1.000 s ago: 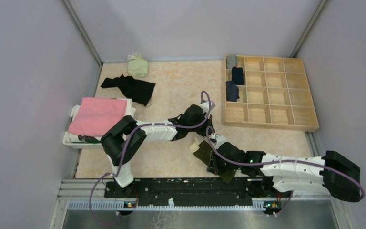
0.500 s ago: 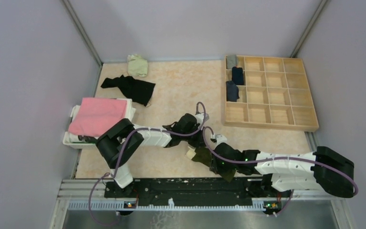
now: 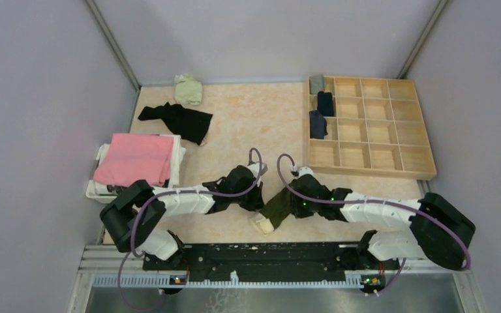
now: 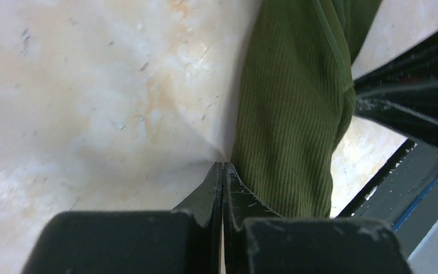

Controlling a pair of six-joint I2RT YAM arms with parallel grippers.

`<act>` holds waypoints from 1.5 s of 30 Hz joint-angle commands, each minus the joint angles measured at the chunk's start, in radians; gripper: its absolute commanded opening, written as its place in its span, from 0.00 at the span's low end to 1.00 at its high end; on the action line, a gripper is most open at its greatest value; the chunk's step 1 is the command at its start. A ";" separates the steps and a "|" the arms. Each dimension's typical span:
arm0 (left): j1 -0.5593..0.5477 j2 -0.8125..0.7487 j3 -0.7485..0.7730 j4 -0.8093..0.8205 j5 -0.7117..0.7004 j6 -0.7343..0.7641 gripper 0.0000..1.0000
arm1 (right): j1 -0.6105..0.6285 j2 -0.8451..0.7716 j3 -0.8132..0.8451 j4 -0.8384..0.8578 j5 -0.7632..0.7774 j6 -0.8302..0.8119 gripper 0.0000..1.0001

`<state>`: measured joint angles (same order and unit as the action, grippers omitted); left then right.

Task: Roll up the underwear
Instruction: Fold the underwear at the center of the board, then roll the underwear to the center of the board.

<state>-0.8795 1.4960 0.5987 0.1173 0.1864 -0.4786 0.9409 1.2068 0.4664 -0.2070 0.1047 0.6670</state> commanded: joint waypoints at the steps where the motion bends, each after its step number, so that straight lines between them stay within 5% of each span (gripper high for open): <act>1: 0.000 -0.089 -0.043 -0.046 -0.088 -0.042 0.00 | -0.070 0.115 0.108 0.086 -0.054 -0.149 0.00; 13: 0.001 -0.192 -0.047 -0.126 -0.281 -0.118 0.00 | -0.182 0.407 0.433 0.117 -0.178 -0.396 0.00; 19: 0.002 -0.310 -0.043 -0.222 -0.398 -0.182 0.00 | -0.192 0.220 0.346 0.037 -0.109 -0.380 0.05; 27: -0.026 -0.472 0.028 -0.275 -0.302 -0.170 0.25 | -0.191 -0.004 0.171 0.036 -0.297 -0.184 0.07; 34: -0.259 -0.289 0.161 -0.338 -0.416 -0.206 0.42 | -0.192 -0.079 -0.017 0.241 -0.413 0.013 0.02; 45: -0.365 -0.105 0.322 -0.548 -0.561 -0.251 0.47 | -0.191 -0.144 -0.062 0.227 -0.381 0.042 0.02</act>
<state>-1.2194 1.3682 0.8547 -0.3504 -0.3042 -0.7059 0.7540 1.0939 0.3992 -0.0257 -0.2783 0.6899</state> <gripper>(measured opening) 0.474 0.022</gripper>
